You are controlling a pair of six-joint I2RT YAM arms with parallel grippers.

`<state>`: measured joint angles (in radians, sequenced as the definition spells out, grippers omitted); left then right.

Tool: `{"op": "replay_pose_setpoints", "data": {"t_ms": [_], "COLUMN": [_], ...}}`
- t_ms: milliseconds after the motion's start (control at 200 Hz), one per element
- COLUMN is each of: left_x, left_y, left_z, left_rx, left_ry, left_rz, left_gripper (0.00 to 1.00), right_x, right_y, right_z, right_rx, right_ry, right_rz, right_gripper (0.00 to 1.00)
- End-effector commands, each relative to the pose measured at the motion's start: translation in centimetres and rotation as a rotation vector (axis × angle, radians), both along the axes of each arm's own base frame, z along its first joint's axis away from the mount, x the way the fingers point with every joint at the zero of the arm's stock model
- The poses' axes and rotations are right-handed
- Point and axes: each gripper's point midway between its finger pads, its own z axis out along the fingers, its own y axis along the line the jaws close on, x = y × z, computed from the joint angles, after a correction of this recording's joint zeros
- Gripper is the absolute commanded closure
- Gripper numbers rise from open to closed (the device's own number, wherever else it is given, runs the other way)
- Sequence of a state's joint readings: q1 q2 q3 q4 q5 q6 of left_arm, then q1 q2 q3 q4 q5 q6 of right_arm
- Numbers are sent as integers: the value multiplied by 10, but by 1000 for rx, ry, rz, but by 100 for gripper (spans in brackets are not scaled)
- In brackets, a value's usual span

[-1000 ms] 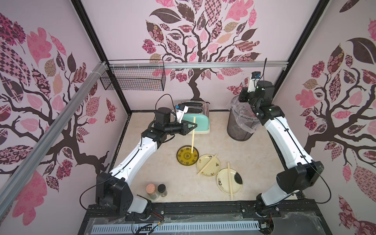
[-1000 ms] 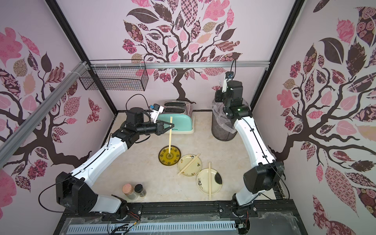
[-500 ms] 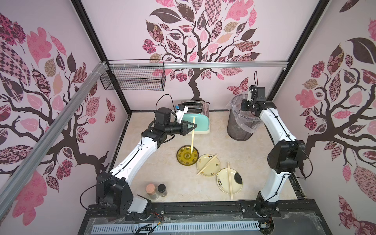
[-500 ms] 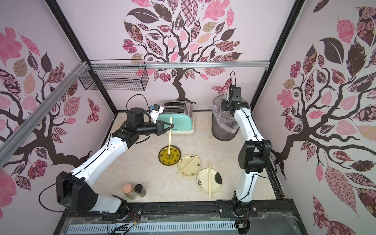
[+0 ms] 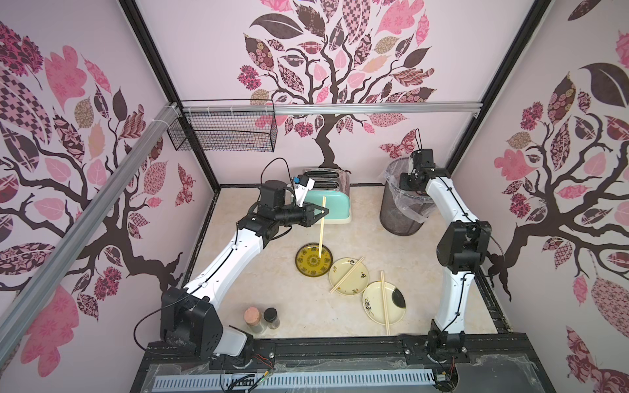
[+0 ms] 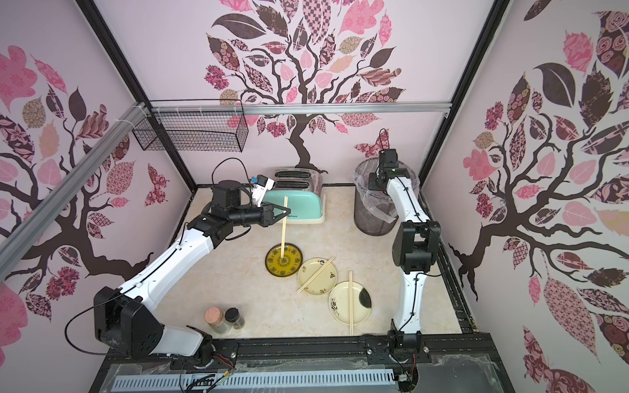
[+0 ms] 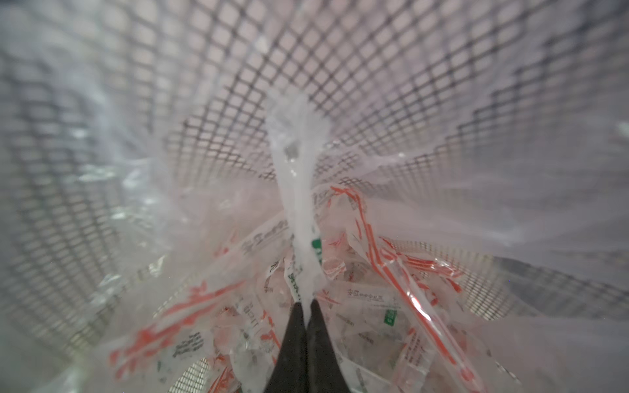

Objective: Remove the packaging of disposable chopsticks
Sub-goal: Place the packet bag in the trash bin.

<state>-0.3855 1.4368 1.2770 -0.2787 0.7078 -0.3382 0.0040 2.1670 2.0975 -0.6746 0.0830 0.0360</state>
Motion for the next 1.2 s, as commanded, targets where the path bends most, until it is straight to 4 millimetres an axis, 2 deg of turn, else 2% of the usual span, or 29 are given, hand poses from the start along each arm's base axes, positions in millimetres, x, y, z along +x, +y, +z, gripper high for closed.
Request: {"op": "replay_pose_setpoints", "data": {"t_ms": [0, 445, 525, 755, 810, 860, 945, 995, 1035, 1195], "left_x": [6, 10, 11, 12, 12, 12, 12, 13, 13, 13], "left_y": [2, 4, 4, 4, 4, 4, 4, 4, 4, 4], "left_z": [2, -3, -4, -6, -6, -7, -7, -7, -6, -8], "left_rx": [7, 8, 8, 8, 9, 9, 9, 9, 9, 9], "left_ry": [-18, -5, 1, 6, 7, 9, 11, 8, 8, 14], "left_rz": [7, 15, 16, 15, 15, 15, 16, 17, 17, 17], "left_gripper": [100, 100, 100, 100, 100, 100, 100, 100, 100, 100], "right_x": [-1, -17, -18, -11, -10, -9, -7, -6, -7, -10], "right_y": [-6, -4, -4, -3, -3, -4, -6, -8, -8, -5], "right_z": [-5, -76, -85, -93, -89, -81, -61, -46, -35, 7], "right_rx": [-13, 17, 24, 41, 39, 35, 24, 19, 19, 30], "right_ry": [37, 166, 180, 178, 173, 163, 126, 96, 73, -2], "right_rz": [-8, -12, -10, -10, -10, -12, -18, -23, -23, -14], "right_gripper": [100, 100, 100, 100, 94, 84, 66, 58, 55, 51]}}
